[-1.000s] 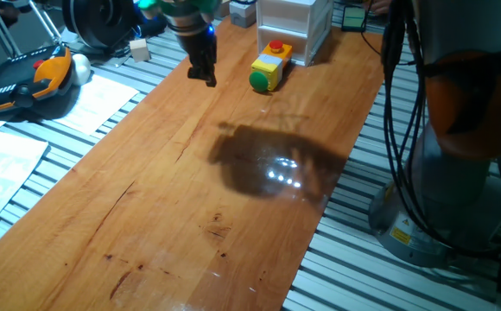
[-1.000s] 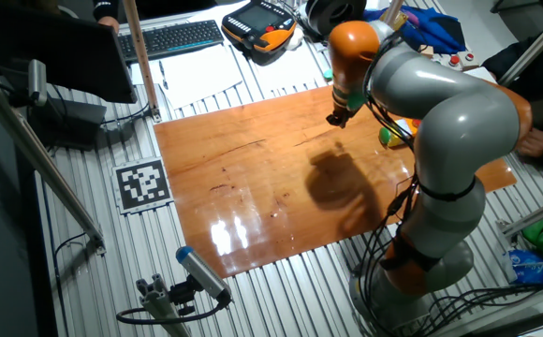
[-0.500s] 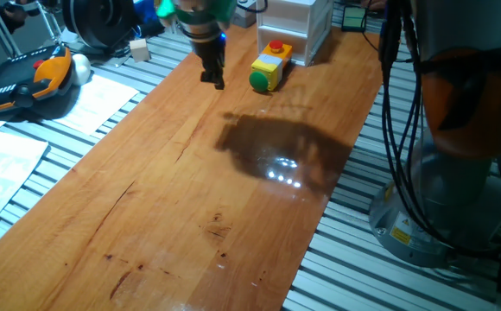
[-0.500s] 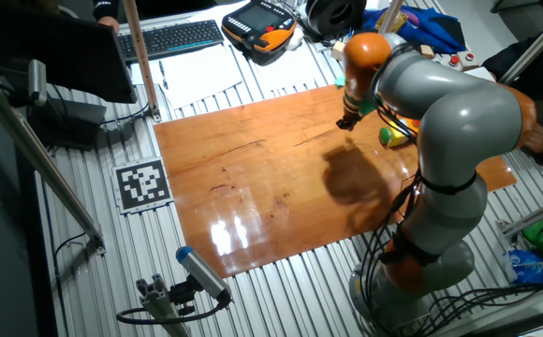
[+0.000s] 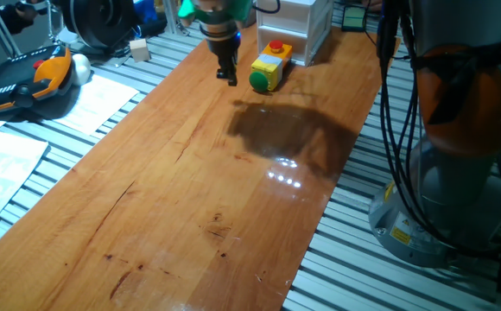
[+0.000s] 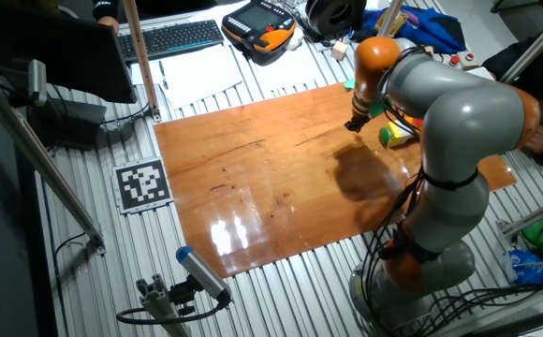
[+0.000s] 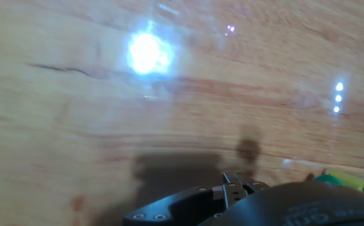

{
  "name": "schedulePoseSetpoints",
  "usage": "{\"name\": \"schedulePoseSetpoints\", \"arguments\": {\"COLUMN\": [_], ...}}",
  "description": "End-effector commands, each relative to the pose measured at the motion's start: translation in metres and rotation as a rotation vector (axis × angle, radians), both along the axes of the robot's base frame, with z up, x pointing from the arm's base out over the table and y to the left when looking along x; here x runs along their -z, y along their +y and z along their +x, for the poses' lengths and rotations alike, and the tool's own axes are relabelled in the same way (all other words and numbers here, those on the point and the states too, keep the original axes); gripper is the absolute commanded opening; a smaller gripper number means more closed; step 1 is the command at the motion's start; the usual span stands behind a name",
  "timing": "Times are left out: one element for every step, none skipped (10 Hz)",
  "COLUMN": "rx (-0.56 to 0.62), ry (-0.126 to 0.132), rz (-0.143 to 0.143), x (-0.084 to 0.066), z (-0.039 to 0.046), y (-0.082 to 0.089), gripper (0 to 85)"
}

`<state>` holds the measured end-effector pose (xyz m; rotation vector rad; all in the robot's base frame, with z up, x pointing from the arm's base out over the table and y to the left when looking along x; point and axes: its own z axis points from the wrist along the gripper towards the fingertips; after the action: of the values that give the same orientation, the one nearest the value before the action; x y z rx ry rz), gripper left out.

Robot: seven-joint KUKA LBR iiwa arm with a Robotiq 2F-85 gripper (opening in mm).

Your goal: Press the button horizontally

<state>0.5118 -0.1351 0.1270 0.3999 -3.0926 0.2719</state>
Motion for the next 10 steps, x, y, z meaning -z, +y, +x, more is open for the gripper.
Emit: {"name": "schedulePoseSetpoints", "arguments": {"rx": [-0.001,-0.011,-0.013,-0.015,-0.016,-0.020,-0.019,0.002,0.039,0.066], "ry": [-0.002,-0.002,-0.002,-0.003,-0.004,-0.005,0.010,0.029,0.038,0.049], "rz": [-0.005,0.002,0.022,0.024,0.028,0.031,0.065,0.083,0.082,0.052], "x": [0.0010,0.0034,0.0054,0.0061,0.0069,0.0069,0.0069,0.0069,0.0069,0.0069], "z": [-0.0001,0.0011,0.0016,0.0018,0.0017,0.0017,0.0017,0.0017,0.0017,0.0017], "y": [-0.0066,-0.0135,-0.0165,-0.0151,-0.0136,-0.0136,-0.0136,-0.0136,-0.0136,-0.0136], "gripper": [0.0,0.0,0.0,0.0,0.0,0.0,0.0,0.0,0.0,0.0]}}
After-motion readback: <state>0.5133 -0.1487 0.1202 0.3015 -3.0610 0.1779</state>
